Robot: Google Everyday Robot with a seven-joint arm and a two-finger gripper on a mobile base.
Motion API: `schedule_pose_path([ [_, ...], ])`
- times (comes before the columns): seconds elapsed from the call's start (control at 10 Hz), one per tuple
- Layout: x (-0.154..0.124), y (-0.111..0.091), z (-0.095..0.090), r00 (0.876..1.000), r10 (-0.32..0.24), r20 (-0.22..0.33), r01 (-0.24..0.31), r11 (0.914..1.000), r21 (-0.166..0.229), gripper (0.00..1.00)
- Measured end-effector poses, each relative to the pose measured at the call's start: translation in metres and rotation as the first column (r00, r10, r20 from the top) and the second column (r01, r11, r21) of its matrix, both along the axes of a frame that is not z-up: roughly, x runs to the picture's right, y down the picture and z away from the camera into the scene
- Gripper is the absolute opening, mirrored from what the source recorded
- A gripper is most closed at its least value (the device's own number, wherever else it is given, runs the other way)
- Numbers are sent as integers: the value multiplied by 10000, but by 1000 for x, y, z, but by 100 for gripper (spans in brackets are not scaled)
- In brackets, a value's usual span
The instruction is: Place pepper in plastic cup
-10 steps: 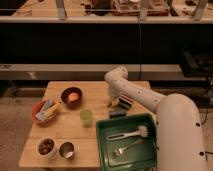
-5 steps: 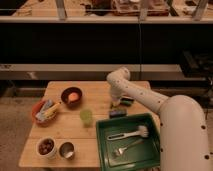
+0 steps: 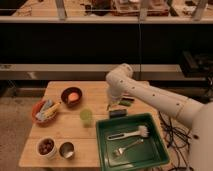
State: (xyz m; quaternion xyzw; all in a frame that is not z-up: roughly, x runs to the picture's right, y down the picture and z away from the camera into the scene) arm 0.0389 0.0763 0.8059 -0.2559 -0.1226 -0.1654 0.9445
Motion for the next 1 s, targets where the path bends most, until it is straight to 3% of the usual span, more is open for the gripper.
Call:
schedule_pose_path([
  [0.3, -29, 0, -95, 9865, -68, 1634, 95, 9998, -156, 0],
  [0.4, -39, 4, -114, 9785, -104, 2062, 162, 9995, -264, 0],
  [0.5, -58, 12, -145, 9606, -214, 2770, 345, 9985, -426, 0],
  [1.0, -62, 14, -151, 9567, -224, 2902, 373, 9983, -458, 0],
])
